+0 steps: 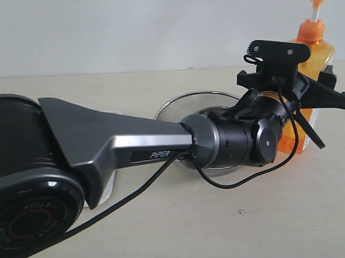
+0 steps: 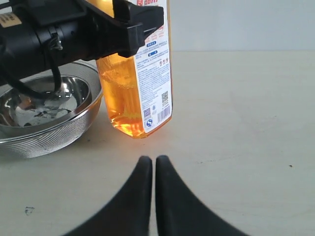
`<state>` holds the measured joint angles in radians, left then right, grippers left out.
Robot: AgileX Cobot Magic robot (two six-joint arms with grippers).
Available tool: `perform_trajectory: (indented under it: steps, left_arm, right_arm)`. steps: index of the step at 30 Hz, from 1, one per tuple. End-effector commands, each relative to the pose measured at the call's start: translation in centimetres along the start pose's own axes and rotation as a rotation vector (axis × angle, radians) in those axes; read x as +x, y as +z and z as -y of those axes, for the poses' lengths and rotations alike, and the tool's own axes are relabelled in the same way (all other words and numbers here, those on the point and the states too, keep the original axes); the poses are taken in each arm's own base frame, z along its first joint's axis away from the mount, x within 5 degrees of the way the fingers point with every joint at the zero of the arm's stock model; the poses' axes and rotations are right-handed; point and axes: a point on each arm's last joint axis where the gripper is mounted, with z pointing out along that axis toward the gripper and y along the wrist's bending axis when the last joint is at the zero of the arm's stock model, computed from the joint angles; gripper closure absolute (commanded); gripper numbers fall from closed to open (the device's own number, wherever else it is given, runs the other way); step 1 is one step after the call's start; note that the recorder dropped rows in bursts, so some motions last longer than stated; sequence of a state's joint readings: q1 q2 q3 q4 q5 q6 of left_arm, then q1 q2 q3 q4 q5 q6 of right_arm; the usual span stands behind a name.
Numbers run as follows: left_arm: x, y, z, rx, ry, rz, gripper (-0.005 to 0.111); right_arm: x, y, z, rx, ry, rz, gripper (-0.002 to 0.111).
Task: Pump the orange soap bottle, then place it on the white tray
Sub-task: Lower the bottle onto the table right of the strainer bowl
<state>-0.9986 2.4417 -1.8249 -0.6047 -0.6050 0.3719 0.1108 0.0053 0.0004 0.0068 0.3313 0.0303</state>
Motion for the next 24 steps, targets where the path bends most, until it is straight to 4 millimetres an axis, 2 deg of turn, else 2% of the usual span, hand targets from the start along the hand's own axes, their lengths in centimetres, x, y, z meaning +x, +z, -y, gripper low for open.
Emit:
perform_trajectory:
  steps: [1,20,22,24]
  left_arm:
    - [-2.84,-0.05,-0.13,-0.055,-0.013,0.124,0.102]
    - [-2.57,-0.21,0.23,-0.068,-0.028,0.103,0.102]
    - [-2.56,-0.20,0.24,-0.067,-0.028,0.101,0.096]
    - [-2.56,-0.20,0.24,-0.067,-0.028,0.101,0.084]
  right_arm:
    - [-0.11,-0.04,0.01,0.001,-0.001,0.015,0.108]
    - [-0.11,-0.04,0.01,0.001,-0.001,0.015,0.108]
    - [-0.11,-0.04,0.01,0.001,-0.001,0.015,0.108]
    - [-0.11,-0.04,0.01,0.001,-0.001,0.015,0.108]
